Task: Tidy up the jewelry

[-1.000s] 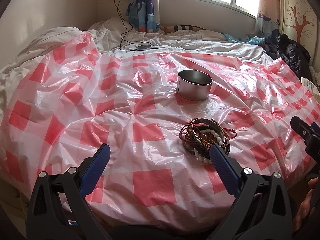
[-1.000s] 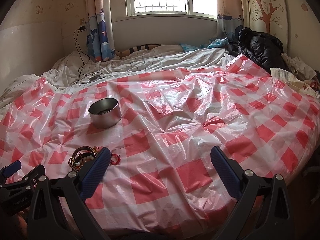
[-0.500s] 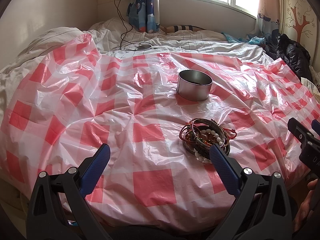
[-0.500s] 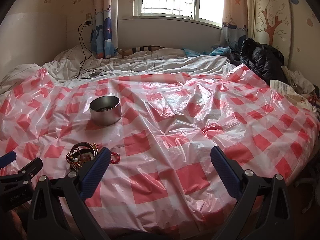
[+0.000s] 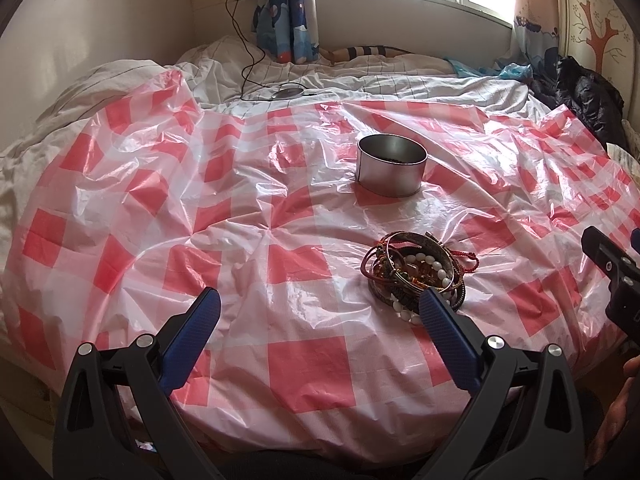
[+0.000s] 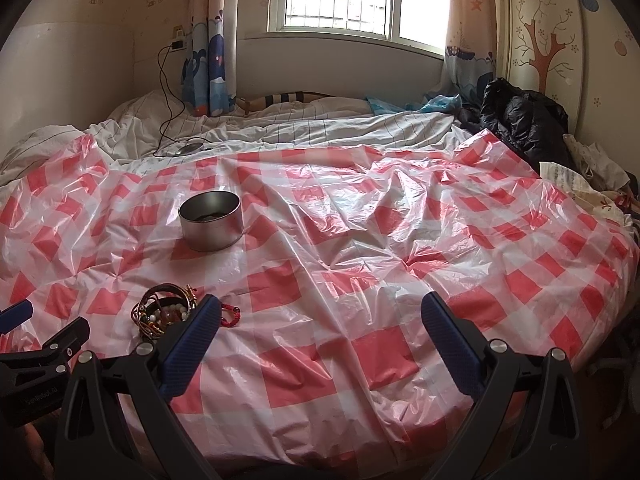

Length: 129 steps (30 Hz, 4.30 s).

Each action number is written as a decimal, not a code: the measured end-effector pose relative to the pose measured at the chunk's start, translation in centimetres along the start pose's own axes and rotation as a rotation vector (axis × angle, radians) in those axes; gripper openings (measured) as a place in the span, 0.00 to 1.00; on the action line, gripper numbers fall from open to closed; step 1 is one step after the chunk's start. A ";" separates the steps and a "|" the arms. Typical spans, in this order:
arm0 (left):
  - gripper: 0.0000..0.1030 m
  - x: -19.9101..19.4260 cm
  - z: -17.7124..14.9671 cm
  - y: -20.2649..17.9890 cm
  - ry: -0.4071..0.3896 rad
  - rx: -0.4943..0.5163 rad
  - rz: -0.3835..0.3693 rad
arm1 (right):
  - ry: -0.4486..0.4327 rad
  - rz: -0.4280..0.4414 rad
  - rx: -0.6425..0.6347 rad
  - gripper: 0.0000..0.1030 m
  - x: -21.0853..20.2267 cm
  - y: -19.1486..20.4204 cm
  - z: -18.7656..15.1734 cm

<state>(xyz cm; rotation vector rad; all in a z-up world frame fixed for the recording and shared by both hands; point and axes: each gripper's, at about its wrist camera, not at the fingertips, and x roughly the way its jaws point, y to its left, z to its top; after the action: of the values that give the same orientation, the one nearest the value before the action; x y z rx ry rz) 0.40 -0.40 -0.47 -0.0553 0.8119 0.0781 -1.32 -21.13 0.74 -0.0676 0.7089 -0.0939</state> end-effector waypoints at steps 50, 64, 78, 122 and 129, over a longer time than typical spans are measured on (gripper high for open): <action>0.93 0.0 0.3 0.1 0.028 0.001 0.003 | -0.003 0.006 0.005 0.93 0.1 0.2 0.1; 0.93 0.0 0.2 0.2 0.032 -0.002 0.001 | -0.005 0.008 0.001 0.93 0.2 0.4 0.0; 0.93 -0.1 0.2 0.1 0.040 0.000 0.000 | -0.014 0.017 0.009 0.93 0.3 0.3 0.1; 0.93 0.2 -0.1 -1.0 0.020 0.007 -0.022 | 0.095 0.328 0.032 0.93 1.9 0.9 0.0; 0.93 0.7 -0.1 -1.3 0.023 0.016 -0.046 | 0.108 0.391 -0.203 0.93 3.6 1.4 -1.0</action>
<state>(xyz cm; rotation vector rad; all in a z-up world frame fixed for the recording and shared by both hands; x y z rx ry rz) 0.90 -1.71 -0.98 -0.0601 0.8339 0.0274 0.81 -20.20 -2.48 -0.1178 0.8260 0.3520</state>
